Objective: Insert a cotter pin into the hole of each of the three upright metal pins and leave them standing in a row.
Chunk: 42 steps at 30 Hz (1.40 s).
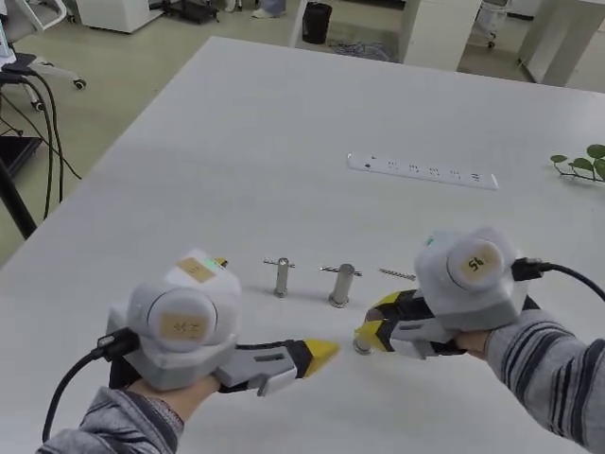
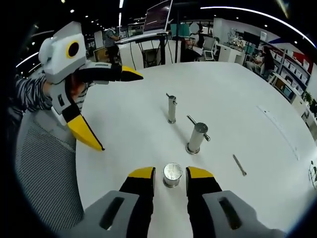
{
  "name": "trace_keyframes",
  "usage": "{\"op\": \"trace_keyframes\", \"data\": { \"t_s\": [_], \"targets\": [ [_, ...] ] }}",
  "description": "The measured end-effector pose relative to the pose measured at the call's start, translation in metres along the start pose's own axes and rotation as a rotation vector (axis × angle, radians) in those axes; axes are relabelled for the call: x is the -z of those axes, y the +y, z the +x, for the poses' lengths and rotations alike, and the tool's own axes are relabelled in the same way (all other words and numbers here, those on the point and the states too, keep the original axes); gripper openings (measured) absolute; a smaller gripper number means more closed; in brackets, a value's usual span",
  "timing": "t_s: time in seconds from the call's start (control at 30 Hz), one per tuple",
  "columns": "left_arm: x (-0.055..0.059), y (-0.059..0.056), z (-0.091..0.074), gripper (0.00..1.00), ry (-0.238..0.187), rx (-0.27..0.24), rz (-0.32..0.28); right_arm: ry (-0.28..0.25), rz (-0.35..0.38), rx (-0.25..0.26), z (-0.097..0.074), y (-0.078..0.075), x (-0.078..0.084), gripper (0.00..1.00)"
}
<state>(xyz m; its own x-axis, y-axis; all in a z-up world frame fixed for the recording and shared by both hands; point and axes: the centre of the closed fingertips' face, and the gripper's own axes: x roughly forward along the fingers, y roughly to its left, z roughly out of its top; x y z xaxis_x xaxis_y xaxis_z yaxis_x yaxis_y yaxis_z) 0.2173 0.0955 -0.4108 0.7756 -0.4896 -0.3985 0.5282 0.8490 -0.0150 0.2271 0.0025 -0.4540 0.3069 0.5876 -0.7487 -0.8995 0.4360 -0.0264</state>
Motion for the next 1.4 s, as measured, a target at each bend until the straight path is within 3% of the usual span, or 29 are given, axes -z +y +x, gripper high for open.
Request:
{"op": "trace_keyframes", "data": {
  "t_s": [0.17,0.37,0.8,1.1,1.4],
  "targets": [
    [0.0,-0.001,0.0,0.98,0.001,0.002,0.003,0.008,0.0,-0.023,-0.003,0.002,0.006,0.25],
    [0.002,0.001,0.0,0.98,0.003,0.0,-0.025,0.039,-0.013,-0.019,-0.012,-0.01,0.021,0.25],
    [0.001,0.001,0.001,0.98,-0.009,-0.003,-0.03,0.066,0.021,0.067,-0.018,-0.072,0.029,0.23],
    [0.006,0.0,0.002,0.98,0.011,0.004,-0.032,0.086,0.027,0.089,-0.01,-0.098,0.024,0.21],
    [0.007,-0.005,0.003,0.98,0.018,0.019,-0.014,0.158,-0.004,0.077,0.005,-0.121,0.026,0.16]
  ]
}}
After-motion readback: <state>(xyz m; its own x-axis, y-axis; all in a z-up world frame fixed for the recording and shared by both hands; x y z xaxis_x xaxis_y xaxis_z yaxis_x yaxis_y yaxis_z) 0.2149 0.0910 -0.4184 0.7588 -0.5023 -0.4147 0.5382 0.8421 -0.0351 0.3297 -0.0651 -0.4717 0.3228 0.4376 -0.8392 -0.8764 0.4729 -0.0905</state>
